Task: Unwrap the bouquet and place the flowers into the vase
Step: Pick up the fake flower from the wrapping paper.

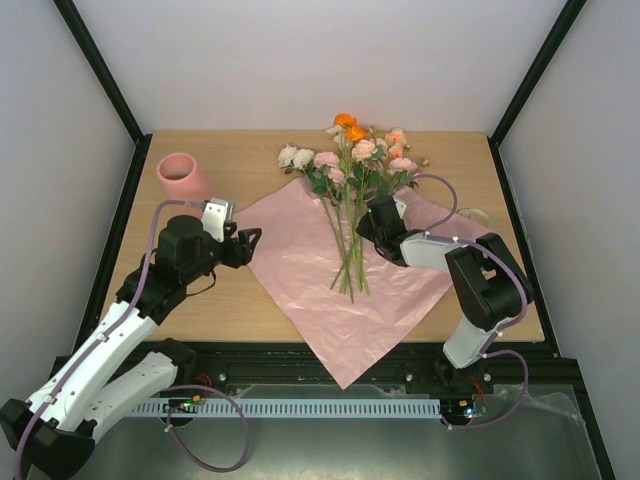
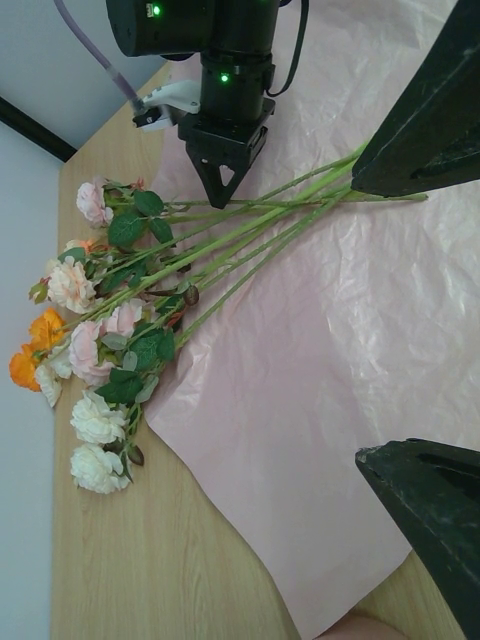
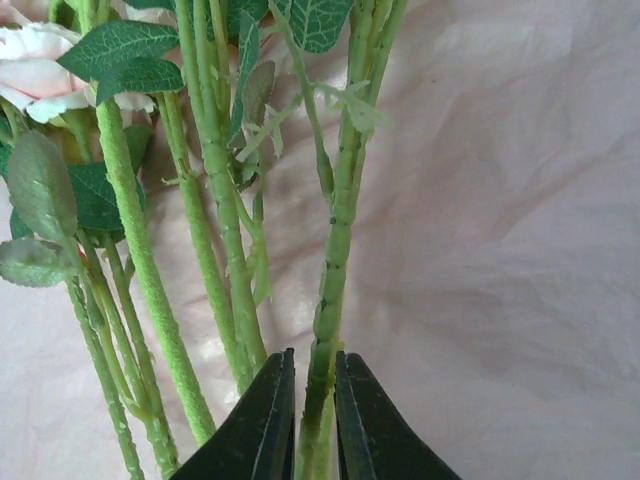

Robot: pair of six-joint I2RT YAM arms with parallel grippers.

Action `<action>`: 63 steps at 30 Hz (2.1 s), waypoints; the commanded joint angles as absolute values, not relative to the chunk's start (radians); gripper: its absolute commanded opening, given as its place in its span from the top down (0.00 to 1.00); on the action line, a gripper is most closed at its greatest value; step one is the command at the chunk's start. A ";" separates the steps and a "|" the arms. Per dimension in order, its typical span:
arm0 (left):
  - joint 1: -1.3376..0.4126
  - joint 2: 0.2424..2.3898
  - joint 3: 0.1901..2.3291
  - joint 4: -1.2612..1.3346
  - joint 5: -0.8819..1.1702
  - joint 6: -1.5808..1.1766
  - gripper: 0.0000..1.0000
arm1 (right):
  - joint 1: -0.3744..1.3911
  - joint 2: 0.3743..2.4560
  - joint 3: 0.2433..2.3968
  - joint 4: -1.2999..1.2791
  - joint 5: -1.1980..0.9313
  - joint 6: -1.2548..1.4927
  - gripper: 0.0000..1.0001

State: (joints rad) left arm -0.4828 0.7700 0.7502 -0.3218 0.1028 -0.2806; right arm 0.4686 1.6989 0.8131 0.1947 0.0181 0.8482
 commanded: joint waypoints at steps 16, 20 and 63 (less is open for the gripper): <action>-0.475 0.753 0.734 -0.335 0.083 -0.267 0.00 | 0.433 1.745 0.825 0.253 0.033 0.868 0.90; -0.476 0.747 0.730 -0.339 0.075 -0.265 0.01 | 0.429 1.743 0.807 0.290 0.015 0.885 0.96; -0.469 0.744 0.732 -0.328 0.138 -0.310 0.01 | 0.556 1.150 0.569 0.747 0.073 0.337 0.99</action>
